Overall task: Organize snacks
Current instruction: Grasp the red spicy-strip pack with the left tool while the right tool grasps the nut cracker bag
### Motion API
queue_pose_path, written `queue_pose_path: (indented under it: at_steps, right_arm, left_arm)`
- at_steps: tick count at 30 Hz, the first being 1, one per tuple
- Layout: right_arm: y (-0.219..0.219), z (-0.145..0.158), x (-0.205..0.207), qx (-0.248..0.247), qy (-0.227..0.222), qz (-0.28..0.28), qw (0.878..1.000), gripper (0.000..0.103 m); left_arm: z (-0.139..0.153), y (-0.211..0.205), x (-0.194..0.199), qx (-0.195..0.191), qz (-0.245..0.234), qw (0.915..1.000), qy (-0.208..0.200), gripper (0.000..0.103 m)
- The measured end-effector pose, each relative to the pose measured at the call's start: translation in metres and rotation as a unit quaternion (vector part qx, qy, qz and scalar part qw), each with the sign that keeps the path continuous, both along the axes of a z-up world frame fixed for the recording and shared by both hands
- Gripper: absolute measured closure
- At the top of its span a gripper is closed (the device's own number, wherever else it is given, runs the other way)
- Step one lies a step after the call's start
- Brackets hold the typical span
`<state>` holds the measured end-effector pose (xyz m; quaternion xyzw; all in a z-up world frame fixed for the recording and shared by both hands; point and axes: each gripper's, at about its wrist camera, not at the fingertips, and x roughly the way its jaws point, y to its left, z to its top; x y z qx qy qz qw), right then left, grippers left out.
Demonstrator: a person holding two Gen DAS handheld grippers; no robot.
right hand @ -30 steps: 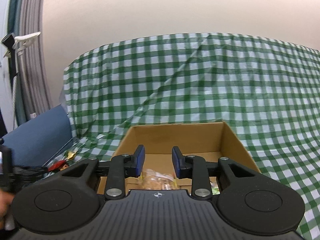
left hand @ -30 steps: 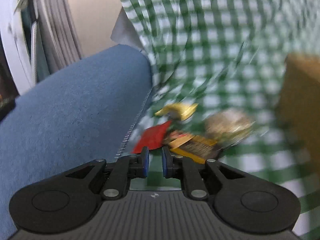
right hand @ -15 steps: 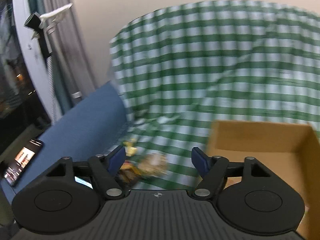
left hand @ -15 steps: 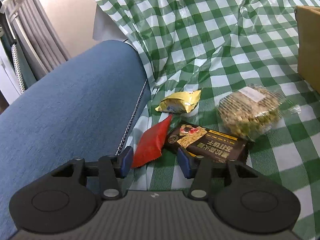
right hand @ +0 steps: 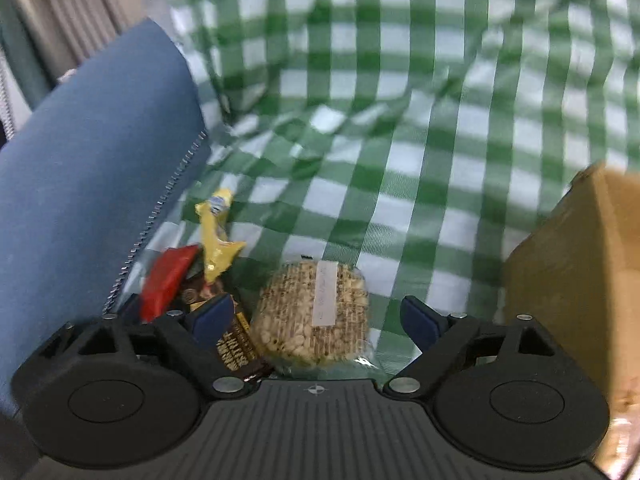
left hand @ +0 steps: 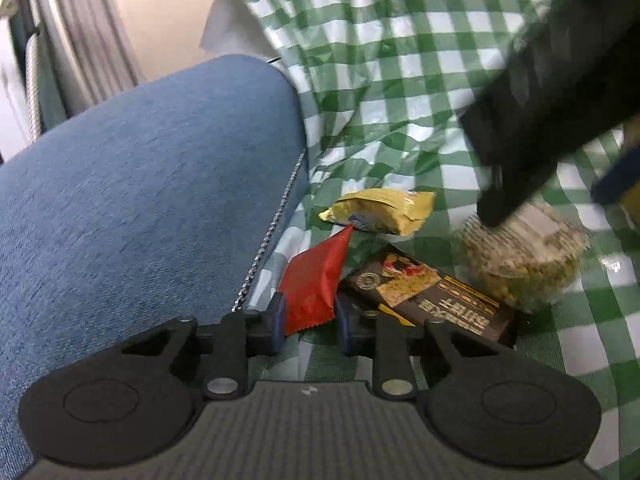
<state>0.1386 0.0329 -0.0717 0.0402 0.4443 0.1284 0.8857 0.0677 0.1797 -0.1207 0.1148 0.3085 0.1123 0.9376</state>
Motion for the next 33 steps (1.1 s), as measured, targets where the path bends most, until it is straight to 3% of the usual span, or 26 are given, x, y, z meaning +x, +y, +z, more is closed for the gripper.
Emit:
queue_pose_path:
  at_steps: [6,10,12,19,22,26,31,33]
  right_arm:
    - [0.015,-0.030,0.020,-0.019,0.023,0.013,0.999,0.009]
    - [0.023,-0.043,0.025,-0.047,0.026,0.014,0.998,0.011]
    - [0.027,-0.045,0.023,-0.055,0.023,0.025,0.998,0.021]
    - [0.020,-0.027,-0.004,-0.062,-0.016,0.027,0.998,0.022]
    - [0.009,-0.003,-0.033,-0.049,-0.044,0.022,0.998,0.022]
    - [-0.007,0.027,-0.085,-0.030,-0.089,0.029,0.995,0.022]
    - [-0.027,0.043,-0.166,-0.017,-0.159,0.047,0.986,0.022]
    - [-0.029,0.042,-0.199,-0.024,-0.184,0.068,0.980,0.022]
  left_arm:
    - [0.009,0.009,-0.001,-0.026,0.020,0.9994,-0.015,0.095]
    - [0.013,0.011,-0.007,-0.039,0.025,0.9986,-0.026,0.098]
    - [0.016,0.012,-0.008,-0.044,0.027,0.9981,-0.034,0.099]
    - [0.030,0.017,-0.019,-0.061,0.025,0.9959,-0.062,0.100]
    - [0.037,0.019,-0.027,-0.065,0.018,0.9948,-0.076,0.100]
    - [0.048,0.024,-0.044,-0.100,-0.004,0.9893,-0.106,0.100]
    - [0.059,0.027,-0.072,-0.162,-0.034,0.9795,-0.115,0.101]
    - [0.061,0.033,-0.083,-0.216,-0.041,0.9702,-0.102,0.101]
